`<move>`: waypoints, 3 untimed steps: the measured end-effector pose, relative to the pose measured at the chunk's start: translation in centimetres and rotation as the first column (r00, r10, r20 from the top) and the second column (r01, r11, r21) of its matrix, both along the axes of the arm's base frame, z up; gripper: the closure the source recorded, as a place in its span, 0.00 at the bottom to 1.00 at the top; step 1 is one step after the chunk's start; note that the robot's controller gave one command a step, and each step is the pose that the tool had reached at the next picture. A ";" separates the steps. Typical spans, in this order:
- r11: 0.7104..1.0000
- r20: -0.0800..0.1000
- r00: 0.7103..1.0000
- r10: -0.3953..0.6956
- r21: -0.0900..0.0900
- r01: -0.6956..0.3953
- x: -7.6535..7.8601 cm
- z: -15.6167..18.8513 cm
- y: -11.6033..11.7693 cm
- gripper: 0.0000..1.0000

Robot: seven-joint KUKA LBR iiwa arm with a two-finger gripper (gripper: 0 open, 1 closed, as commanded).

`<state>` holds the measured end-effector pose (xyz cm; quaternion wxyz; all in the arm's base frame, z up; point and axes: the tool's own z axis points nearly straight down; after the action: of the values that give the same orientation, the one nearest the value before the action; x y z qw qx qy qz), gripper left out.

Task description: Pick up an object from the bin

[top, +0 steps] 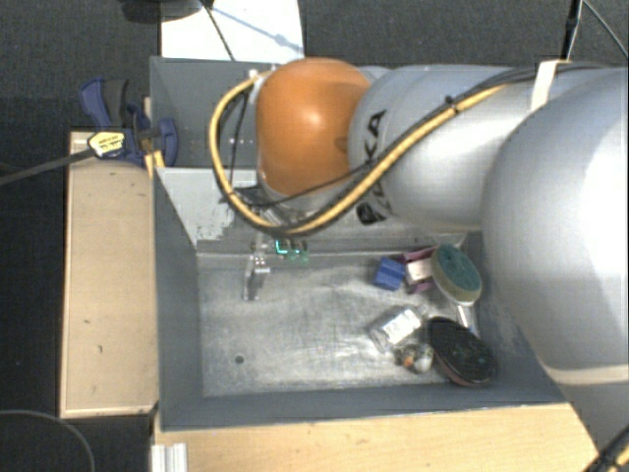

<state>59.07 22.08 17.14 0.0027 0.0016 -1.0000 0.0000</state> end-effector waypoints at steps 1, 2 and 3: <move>0.999 -0.004 0.999 -0.051 -0.002 0.051 -6.5 -9.0 0.5 0.00; 0.990 0.005 0.990 -0.138 -0.002 0.138 -4.7 -9.3 -4.0 0.00; 1.000 0.004 1.000 -0.010 -0.003 0.010 -8.2 -9.2 -11.2 0.00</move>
Offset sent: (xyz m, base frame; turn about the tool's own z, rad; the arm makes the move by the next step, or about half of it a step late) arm -0.0608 0.0047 -0.0850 0.0532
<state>50.89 10.90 7.89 0.0009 -0.0034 -1.0000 0.0017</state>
